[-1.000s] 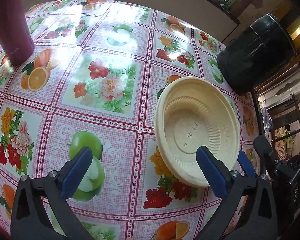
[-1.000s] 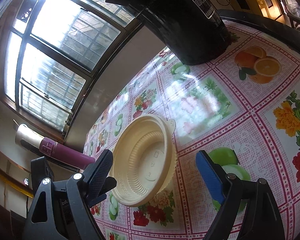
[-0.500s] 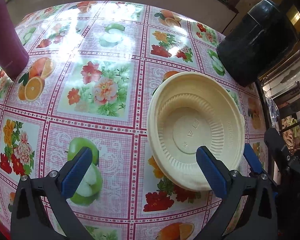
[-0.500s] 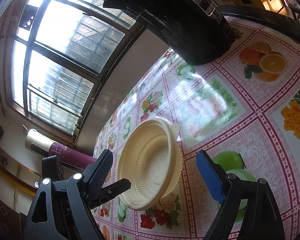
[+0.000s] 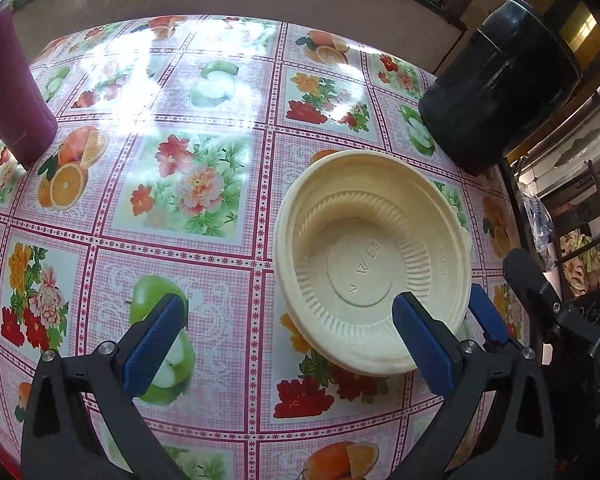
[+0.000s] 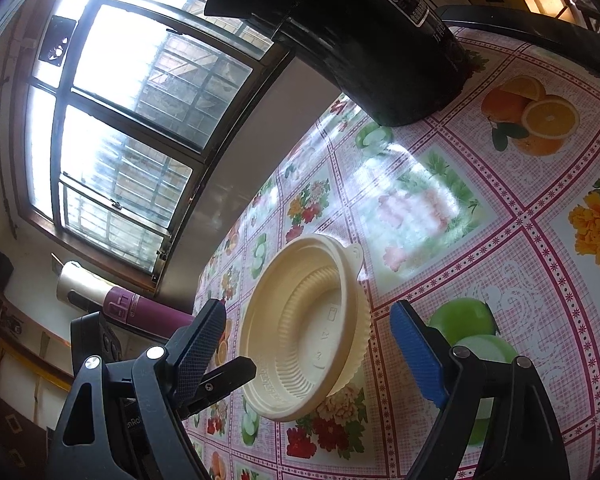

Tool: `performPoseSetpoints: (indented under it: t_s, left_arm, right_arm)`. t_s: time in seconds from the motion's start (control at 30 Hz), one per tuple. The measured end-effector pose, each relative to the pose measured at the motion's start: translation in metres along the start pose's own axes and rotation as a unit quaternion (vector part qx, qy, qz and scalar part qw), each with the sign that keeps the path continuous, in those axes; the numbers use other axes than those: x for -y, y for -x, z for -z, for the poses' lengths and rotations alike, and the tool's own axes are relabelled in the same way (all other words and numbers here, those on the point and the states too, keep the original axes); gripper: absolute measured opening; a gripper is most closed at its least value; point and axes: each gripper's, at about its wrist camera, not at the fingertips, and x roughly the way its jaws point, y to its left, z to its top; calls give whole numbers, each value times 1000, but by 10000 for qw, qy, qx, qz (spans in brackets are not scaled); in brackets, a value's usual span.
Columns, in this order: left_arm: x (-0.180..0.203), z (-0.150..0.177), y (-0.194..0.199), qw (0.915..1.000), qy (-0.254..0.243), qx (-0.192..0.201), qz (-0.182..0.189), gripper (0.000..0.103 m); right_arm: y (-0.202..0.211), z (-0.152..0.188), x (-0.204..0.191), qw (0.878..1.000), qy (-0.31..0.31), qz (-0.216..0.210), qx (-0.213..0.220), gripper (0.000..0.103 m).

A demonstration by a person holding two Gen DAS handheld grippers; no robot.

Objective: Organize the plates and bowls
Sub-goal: 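Close the left gripper on the rim of the cream plastic bowl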

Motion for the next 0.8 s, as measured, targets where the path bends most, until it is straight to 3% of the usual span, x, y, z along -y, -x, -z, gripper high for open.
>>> performPoseSetpoints:
  t_s: [0.43, 0.5, 0.63, 0.8]
  left_arm:
    - [-5, 4, -3, 10000, 71, 54, 14, 103]
    - [-7, 4, -3, 9999, 85, 85, -35, 103]
    - [-8, 4, -3, 9998, 108, 138, -63, 103]
    - [-8, 1, -5, 9998, 136, 139, -14, 103]
  right_arm:
    - [-7, 3, -3, 9999, 153, 47, -54, 82]
    - [-7, 4, -2, 9998, 149, 75, -58, 78]
    - [-8, 4, 1, 9999, 109, 96, -93, 61]
    - [-9, 5, 2, 9998, 74, 132, -118, 60]
